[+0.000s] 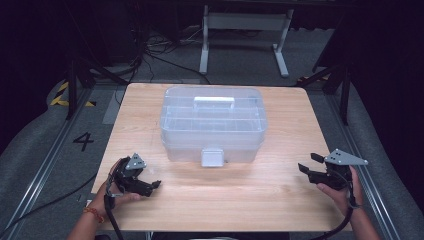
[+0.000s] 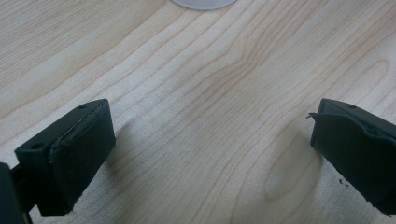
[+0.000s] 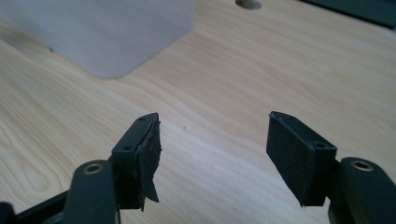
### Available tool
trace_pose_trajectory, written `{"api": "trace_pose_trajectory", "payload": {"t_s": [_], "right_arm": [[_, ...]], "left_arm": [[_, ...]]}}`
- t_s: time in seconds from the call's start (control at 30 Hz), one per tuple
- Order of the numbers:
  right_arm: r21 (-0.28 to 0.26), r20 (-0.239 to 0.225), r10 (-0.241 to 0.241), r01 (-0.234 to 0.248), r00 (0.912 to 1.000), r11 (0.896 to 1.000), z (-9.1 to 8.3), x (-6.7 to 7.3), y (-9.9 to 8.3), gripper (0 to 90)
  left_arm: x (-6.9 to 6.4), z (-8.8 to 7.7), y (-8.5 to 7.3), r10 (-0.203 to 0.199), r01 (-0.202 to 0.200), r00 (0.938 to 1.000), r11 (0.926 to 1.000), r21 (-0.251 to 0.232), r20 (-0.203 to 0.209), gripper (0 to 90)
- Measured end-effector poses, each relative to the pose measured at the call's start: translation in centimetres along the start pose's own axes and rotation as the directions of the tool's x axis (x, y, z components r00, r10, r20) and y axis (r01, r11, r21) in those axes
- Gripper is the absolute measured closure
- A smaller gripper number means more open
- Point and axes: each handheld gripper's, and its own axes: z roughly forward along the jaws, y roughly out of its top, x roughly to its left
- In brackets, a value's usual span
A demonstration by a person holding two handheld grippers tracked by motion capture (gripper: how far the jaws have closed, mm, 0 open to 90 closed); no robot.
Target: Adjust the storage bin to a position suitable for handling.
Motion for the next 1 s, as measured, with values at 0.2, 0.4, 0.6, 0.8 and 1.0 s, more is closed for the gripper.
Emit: {"api": "trace_pose_trajectory", "payload": {"t_s": [0.2,0.4,0.6,0.8,1.0], "right_arm": [[-0.054,-0.027,-0.023,0.021,0.9994,0.998,-0.5,0.5,2.5,37.0],[-0.097,-0.036,-0.059,0.055,0.9976,0.994,-0.7,1.2,4.9,37.4],[-0.124,-0.05,-0.081,0.074,0.9955,0.99,-0.4,1.9,6.8,37.1],[-0.144,-0.064,-0.101,0.092,0.9928,0.985,-0.1,2.6,8.0,37.3],[-0.16,-0.083,-0.13,0.116,0.988,0.98,0.5,3.5,9.5,37.2]], "left_arm": [[0.0,0.0,0.0,0.006,-0.006,1.0,1.0,-0.002,-0.001,0.4],[0.0,0.0,0.0,0.005,-0.005,1.0,1.0,-0.003,0.0,0.4],[0.1,0.0,0.0,0.006,-0.006,1.0,1.0,-0.002,-0.001,0.4],[0.0,0.0,0.0,0.005,-0.005,1.0,1.0,-0.003,0.0,0.4],[0.0,0.0,0.0,0.005,-0.005,1.0,1.0,-0.003,0.0,0.4]]}}
